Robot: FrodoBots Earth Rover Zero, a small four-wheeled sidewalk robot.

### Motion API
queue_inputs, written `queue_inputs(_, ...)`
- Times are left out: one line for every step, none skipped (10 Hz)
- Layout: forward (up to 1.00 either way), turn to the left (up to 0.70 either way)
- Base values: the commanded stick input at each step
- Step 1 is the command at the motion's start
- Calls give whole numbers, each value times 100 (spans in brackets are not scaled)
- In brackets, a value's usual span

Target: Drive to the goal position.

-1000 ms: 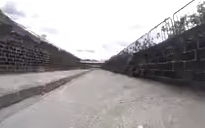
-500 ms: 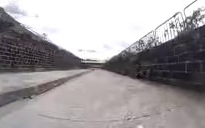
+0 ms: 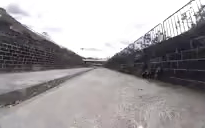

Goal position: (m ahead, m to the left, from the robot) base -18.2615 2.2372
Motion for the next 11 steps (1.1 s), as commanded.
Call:
queue_inputs(100,0)
queue_inputs(100,0)
queue_inputs(100,0)
queue_inputs(100,0)
queue_inputs(100,0)
queue_inputs(100,0)
queue_inputs(100,0)
queue_inputs(100,0)
queue_inputs(100,0)
queue_inputs(100,0)
queue_inputs(100,0)
